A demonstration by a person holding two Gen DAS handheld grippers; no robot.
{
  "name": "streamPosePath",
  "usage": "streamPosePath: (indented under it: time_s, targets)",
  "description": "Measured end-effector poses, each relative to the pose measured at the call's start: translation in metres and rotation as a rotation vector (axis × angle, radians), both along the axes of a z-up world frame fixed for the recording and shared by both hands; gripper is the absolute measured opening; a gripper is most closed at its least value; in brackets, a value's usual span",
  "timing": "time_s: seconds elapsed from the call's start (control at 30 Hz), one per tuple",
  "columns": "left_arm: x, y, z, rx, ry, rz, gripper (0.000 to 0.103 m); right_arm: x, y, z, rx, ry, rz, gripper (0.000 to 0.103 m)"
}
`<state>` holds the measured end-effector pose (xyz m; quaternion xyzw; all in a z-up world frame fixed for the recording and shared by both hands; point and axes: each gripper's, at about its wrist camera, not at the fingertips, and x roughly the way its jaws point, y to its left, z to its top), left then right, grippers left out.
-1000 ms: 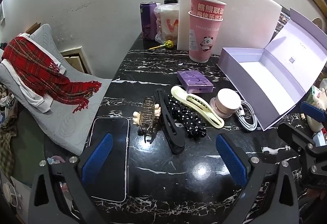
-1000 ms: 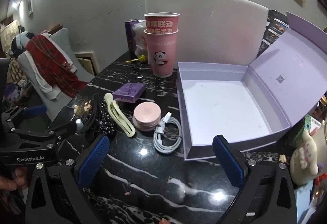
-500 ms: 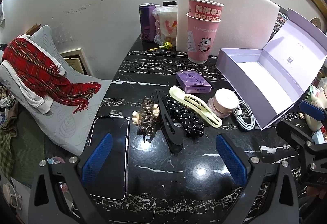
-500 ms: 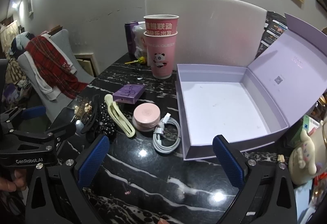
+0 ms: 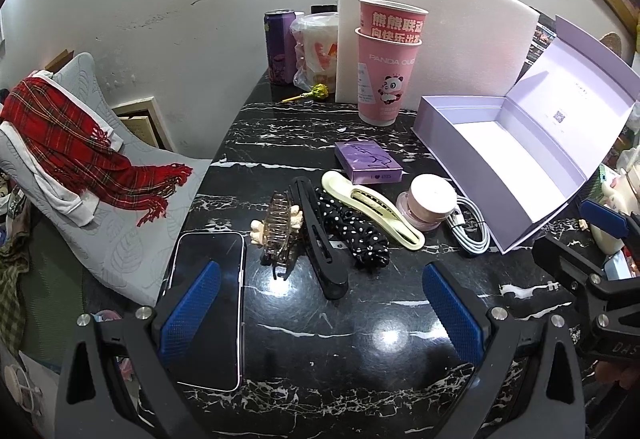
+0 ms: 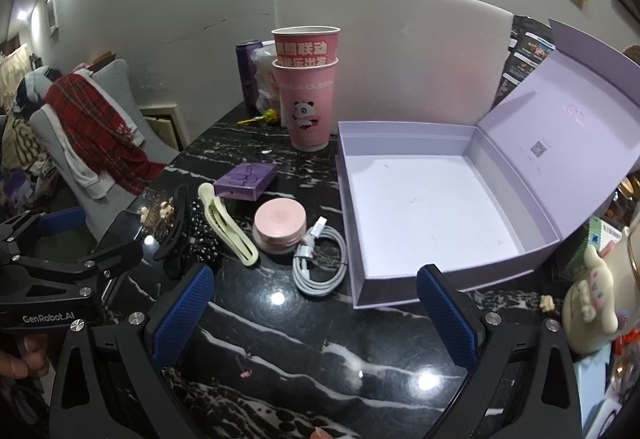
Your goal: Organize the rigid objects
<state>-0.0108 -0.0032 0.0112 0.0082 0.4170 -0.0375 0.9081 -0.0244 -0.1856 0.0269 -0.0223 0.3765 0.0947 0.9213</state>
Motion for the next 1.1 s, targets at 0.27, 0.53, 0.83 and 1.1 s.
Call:
streamPosePath:
  time_s: [0.27,0.53,0.83,1.1]
  targets:
    - [-0.002,-0.001,0.0,0.002,-0.004,0.0,0.103,-0.002,0.0,0.001,0.0,-0.004,0.004,0.103]
    - [-0.006,-0.002,0.005,0.001,-0.012,-0.005,0.103,-0.004,-0.001,0.002,0.004,-0.009,0.01,0.103]
    - [-0.011,-0.002,0.008,0.0,-0.021,-0.002,0.103,-0.01,-0.003,0.005,0.006,-0.02,0.005,0.103]
    - [-0.021,0.002,0.007,-0.001,-0.024,0.007,0.103,-0.017,-0.003,0.005,0.008,-0.016,0.006,0.103]
